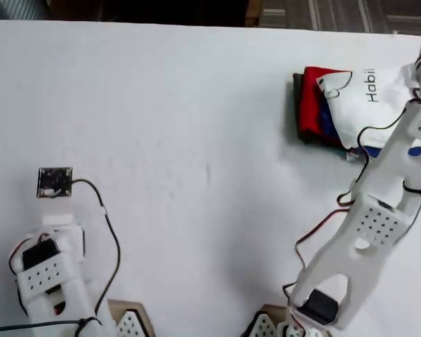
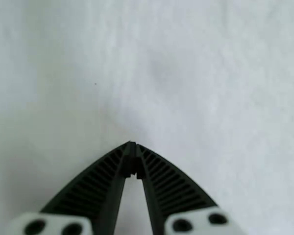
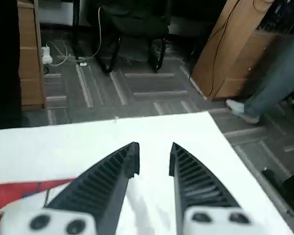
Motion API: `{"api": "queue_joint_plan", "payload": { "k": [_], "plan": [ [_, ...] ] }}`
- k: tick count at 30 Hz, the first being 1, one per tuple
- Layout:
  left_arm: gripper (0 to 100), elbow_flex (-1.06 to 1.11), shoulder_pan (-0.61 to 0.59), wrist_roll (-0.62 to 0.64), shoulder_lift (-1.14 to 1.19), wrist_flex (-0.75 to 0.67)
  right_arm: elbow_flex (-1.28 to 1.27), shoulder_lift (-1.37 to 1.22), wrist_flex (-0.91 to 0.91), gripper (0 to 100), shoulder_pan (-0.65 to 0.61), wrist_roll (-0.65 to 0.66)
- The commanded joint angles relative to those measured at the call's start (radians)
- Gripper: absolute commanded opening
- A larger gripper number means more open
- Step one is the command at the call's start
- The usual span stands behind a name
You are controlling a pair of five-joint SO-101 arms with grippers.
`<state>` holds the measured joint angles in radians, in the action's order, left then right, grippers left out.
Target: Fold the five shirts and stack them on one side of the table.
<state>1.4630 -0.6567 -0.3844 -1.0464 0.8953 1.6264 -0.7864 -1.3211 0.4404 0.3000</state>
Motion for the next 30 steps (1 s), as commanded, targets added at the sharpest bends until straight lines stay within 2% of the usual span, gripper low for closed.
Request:
{"api": "queue_joint_plan", "payload": {
  "k": [1,3,8,12,15,20,26,30],
  "plan": [
    [3,-0.005,-0.008,-0.006,-0.017,-0.012,0.040,0.202,-0.361,10.5,-0.059,-0.018],
    [3,-0.005,-0.008,-0.006,-0.017,-0.012,0.026,0.272,-0.461,10.5,-0.088,-0.021],
    [3,-0.005,-0.008,-0.006,-0.017,-0.011,-0.044,0.487,-0.452,10.5,-0.053,-0.023],
    [3,-0.010,0.002,-0.006,-0.017,-0.011,-0.253,0.753,-0.453,10.4,-0.031,-0.018],
    [3,-0.036,0.075,-0.006,-0.017,0.046,-0.600,1.013,-0.453,10.4,-0.036,-0.021],
    [3,-0.039,0.272,-0.006,-0.017,0.081,-1.347,1.446,-0.438,10.4,-0.157,-0.018],
    [3,-0.036,0.433,-0.006,-0.017,0.029,-2.047,1.788,-0.206,10.8,-0.206,-0.026],
    [3,-0.036,0.459,-0.006,-0.017,-0.002,-2.389,1.975,-0.099,10.8,-0.206,-0.026]
  ]
}}
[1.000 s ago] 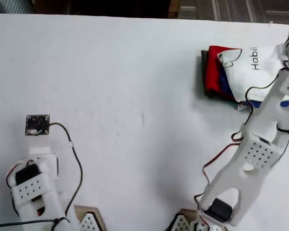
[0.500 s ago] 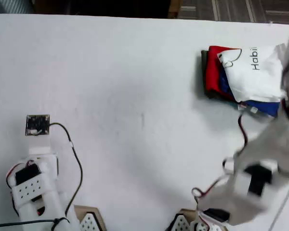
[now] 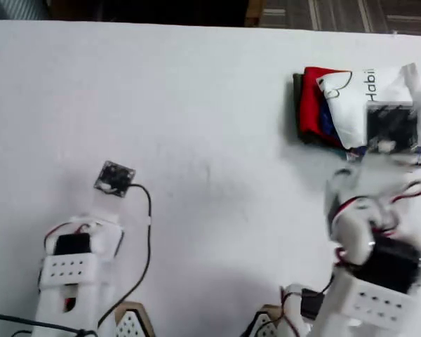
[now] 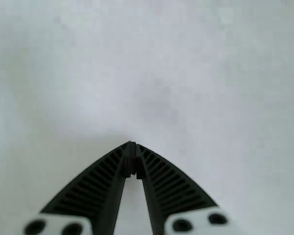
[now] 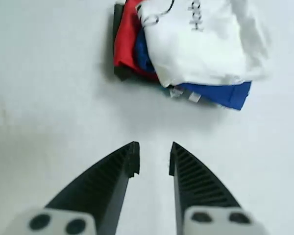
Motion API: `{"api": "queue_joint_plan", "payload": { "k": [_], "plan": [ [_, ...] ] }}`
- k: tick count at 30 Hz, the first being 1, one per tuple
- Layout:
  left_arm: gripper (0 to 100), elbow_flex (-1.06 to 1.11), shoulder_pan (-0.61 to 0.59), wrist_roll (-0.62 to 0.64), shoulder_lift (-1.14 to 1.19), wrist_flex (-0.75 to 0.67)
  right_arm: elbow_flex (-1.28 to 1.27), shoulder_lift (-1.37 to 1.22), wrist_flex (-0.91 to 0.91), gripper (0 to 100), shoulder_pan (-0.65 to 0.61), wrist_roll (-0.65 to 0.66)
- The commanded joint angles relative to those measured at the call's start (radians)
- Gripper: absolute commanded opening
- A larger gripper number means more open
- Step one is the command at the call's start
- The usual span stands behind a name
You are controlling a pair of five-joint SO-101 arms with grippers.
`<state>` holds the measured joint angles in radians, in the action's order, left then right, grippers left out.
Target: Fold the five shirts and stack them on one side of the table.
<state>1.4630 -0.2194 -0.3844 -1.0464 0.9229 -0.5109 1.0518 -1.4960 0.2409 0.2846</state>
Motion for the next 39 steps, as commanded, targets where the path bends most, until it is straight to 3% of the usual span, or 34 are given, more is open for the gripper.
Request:
{"api": "queue_joint_plan", "payload": {
  "k": [1,9,11,16,18,21,25,29,34,36,39],
  "plan": [
    [3,-0.036,0.015,-0.006,-0.017,-0.031,-0.316,0.189,0.082,10.8,-0.001,-0.011],
    [3,0.016,0.008,0.023,-0.018,-0.025,-0.756,0.670,0.087,10.8,-0.007,-0.011],
    [3,0.008,0.008,0.095,-0.018,-0.025,-0.861,0.769,0.087,10.6,-0.008,-0.011],
    [3,0.012,0.011,0.423,-0.018,-0.034,-0.973,0.702,0.136,10.5,-0.007,-0.012],
    [3,0.013,0.015,0.496,-0.017,-0.034,-0.987,0.704,0.157,10.5,-0.007,-0.012],
    [3,0.041,0.101,0.494,-0.017,-0.038,-1.010,0.704,0.176,10.5,-0.047,-0.012],
    [3,0.047,0.207,0.494,-0.017,-0.038,-1.172,0.704,0.242,10.5,-0.213,-0.012],
    [3,0.050,0.218,0.494,-0.017,0.017,-1.183,0.704,0.249,10.5,-0.334,-0.031],
    [3,0.058,0.201,0.496,-0.017,0.063,-1.183,0.704,0.249,10.5,-0.467,-0.255],
    [3,0.058,0.216,0.494,-0.017,0.063,-1.183,0.704,0.251,10.5,-0.489,-0.278],
    [3,0.058,0.250,0.391,-0.018,0.063,-1.183,0.704,0.251,10.5,-0.492,-0.270]
  ]
}}
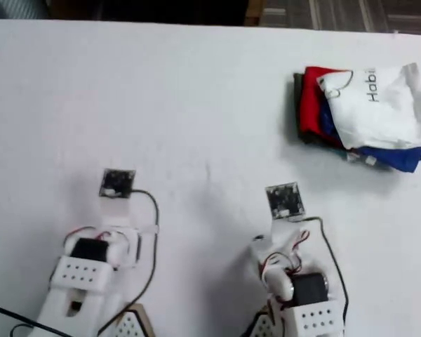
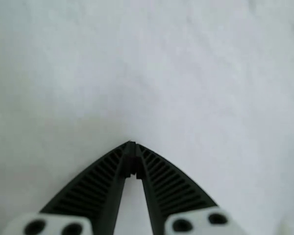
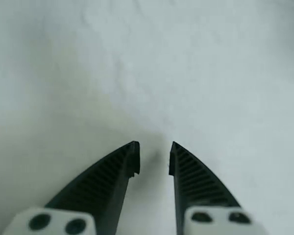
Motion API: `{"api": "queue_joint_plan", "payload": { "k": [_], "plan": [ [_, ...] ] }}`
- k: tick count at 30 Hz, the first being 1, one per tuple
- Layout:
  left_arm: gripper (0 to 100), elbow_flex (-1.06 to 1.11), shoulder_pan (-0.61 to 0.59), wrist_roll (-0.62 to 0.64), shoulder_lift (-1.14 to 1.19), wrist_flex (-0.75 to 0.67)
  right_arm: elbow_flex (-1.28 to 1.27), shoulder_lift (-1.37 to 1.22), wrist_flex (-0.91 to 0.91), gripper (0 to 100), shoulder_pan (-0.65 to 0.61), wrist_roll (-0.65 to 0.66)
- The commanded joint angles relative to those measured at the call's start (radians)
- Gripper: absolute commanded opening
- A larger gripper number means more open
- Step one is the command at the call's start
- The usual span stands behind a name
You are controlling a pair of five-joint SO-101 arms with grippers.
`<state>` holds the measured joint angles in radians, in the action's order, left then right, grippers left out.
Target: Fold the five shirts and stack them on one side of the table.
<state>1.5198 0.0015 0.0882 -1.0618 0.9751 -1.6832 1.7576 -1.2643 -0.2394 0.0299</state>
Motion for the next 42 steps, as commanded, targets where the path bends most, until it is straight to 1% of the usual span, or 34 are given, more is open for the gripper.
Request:
{"api": "queue_joint_plan", "payload": {
  "k": [1,3,7,12,15,19,24,27,28,33,36,39,42],
  "plan": [
    [3,-0.005,0.038,-0.129,-0.003,0.011,-0.011,-0.002,0.019,10.5,-0.012,-0.015],
    [3,-0.015,0.051,-0.184,-0.003,0.011,-0.011,-0.002,0.019,10.5,-0.012,-0.015],
    [3,-0.015,0.043,-0.132,-0.003,0.011,-0.009,-0.002,0.019,10.5,-0.012,-0.009],
    [2,-0.042,0.046,-0.133,-0.011,0.041,-0.009,-0.002,0.019,10.8,-0.019,-0.009],
    [2,-0.045,0.048,-0.132,-0.069,0.077,-0.009,-0.002,0.019,10.8,-0.019,-0.009],
    [2,-0.051,0.043,-0.130,-0.230,0.143,-0.009,-0.002,0.019,10.8,-0.019,-0.009],
    [3,-0.061,-0.008,-0.133,-0.548,0.183,-0.009,-0.002,0.019,10.8,-0.019,-0.009],
    [3,0.013,0.011,-0.133,-0.755,0.255,-0.009,-0.002,0.019,10.8,-0.019,-0.009],
    [3,0.036,0.011,-0.133,-0.792,0.262,-0.009,-0.002,0.019,10.8,-0.019,-0.009],
    [3,0.139,0.005,-0.127,-0.747,0.216,-0.009,-0.002,0.019,10.8,-0.019,-0.009],
    [3,0.176,0.003,-0.127,-0.753,0.236,-0.009,-0.002,0.019,10.8,-0.010,-0.009],
    [3,0.174,-0.012,-0.132,-0.758,0.304,-0.009,-0.002,0.019,10.8,0.051,-0.009],
    [3,0.174,-0.034,-0.132,-0.758,0.308,-0.009,-0.002,0.019,10.8,0.137,-0.009]
  ]
}}
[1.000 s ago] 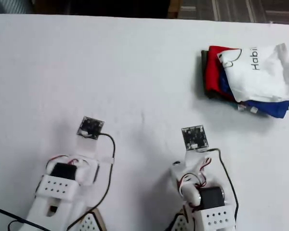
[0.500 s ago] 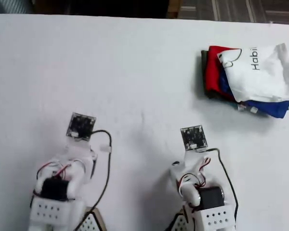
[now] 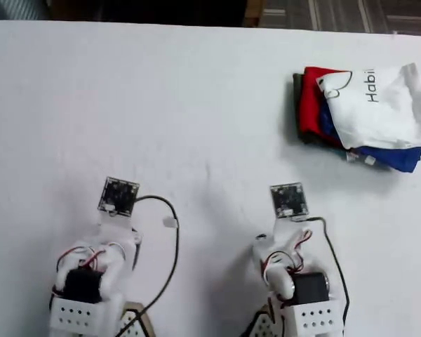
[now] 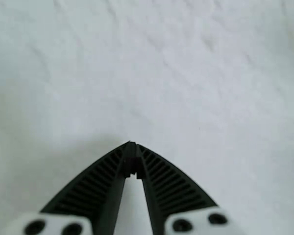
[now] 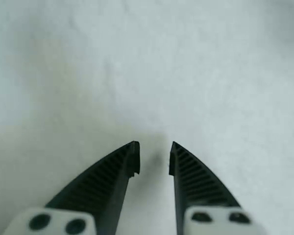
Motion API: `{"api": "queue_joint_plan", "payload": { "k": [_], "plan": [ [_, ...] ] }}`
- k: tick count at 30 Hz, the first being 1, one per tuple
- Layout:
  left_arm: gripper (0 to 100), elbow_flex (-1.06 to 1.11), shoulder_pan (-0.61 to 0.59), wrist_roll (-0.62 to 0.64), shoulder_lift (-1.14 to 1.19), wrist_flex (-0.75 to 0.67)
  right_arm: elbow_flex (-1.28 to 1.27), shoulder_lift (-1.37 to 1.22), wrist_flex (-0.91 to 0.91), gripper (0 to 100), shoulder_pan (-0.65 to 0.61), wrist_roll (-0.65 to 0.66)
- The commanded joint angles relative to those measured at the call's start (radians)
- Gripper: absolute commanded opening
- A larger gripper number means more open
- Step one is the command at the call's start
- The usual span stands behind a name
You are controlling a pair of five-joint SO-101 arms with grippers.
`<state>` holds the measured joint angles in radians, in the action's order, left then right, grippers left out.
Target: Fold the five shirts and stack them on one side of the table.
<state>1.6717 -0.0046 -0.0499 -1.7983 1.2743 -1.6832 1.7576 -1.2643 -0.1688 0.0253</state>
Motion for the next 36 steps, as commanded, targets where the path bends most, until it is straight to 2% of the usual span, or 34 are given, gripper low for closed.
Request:
{"api": "queue_joint_plan", "payload": {
  "k": [1,6,36],
  "plan": [
    [3,0.022,-0.043,0.006,-0.021,0.009,-0.009,-0.002,0.019,10.8,0.087,-0.005],
    [3,0.022,-0.121,0.006,-0.021,0.009,-0.009,-0.002,0.019,10.6,0.159,-0.005],
    [3,0.022,-0.123,0.006,-0.021,0.009,-0.009,-0.002,0.019,10.6,0.170,-0.006]
  ]
}}
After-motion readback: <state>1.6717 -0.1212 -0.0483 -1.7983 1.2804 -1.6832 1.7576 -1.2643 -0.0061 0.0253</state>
